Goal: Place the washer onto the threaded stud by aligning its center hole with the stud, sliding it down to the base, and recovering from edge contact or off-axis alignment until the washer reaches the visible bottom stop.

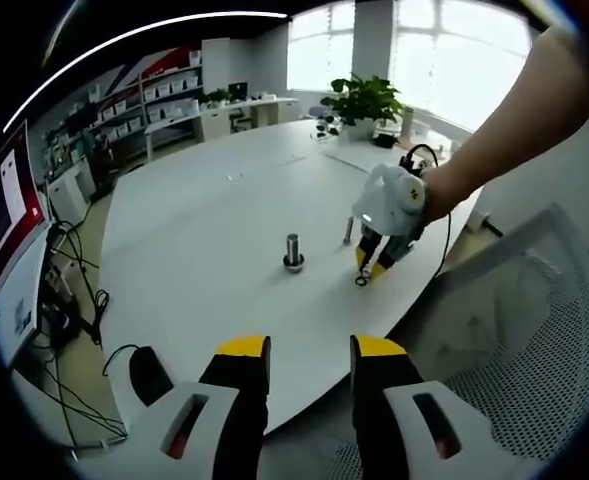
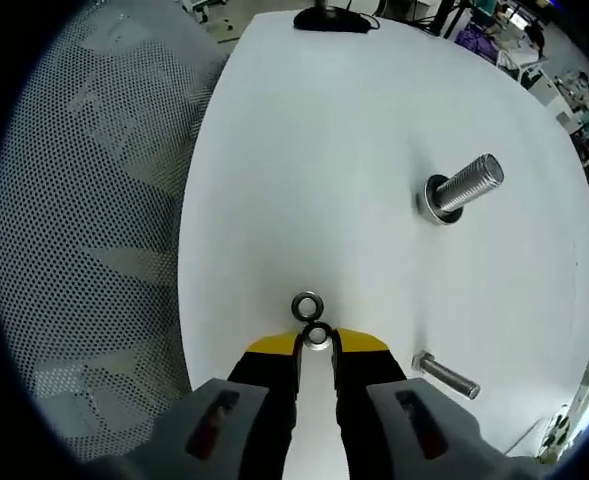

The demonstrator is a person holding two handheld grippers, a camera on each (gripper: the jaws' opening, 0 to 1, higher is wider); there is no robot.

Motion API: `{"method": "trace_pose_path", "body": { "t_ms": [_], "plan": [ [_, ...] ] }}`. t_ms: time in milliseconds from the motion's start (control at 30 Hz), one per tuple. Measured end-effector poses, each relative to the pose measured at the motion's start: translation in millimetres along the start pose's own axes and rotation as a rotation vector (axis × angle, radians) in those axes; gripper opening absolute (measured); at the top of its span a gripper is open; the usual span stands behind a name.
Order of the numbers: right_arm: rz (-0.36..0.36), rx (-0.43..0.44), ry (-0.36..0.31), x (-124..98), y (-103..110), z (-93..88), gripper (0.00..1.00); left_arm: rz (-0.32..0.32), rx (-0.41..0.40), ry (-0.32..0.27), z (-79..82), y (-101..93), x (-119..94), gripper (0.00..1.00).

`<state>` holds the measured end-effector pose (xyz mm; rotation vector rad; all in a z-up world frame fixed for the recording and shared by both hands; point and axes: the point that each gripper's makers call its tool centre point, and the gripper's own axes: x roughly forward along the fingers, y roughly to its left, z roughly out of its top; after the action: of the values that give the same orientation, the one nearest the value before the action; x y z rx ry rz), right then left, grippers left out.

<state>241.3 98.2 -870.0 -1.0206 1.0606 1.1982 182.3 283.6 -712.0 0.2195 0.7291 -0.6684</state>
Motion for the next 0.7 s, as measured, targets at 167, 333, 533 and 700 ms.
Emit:
{"method": "trace_pose_path", "body": {
  "t_ms": [167, 333, 533, 700],
  "plan": [
    [-0.02, 0.063, -0.024, 0.0, -0.7, 0.0, 0.15, -0.002, -0.007, -0.006, 1.3, 0.0, -0.1, 0.3],
    [-0.032, 0.099, -0.038, -0.4, -1.1, -0.3, 0.15, 0.003, -0.005, -0.005, 0.8, 0.4, -0.4, 0.3],
    [-0.045, 0.093, -0.03, -0.2, -0.4, 0.3, 0.15, -0.007, 0.002, 0.0, 0.0, -1.3, 0.2, 0.3],
    [-0.051, 0.144, -0.042, -1.2, -3.0, -0.9, 0.14, -0.01, 0.002, -0.002, 0.5, -1.8, 0.0, 0.3]
  ]
}}
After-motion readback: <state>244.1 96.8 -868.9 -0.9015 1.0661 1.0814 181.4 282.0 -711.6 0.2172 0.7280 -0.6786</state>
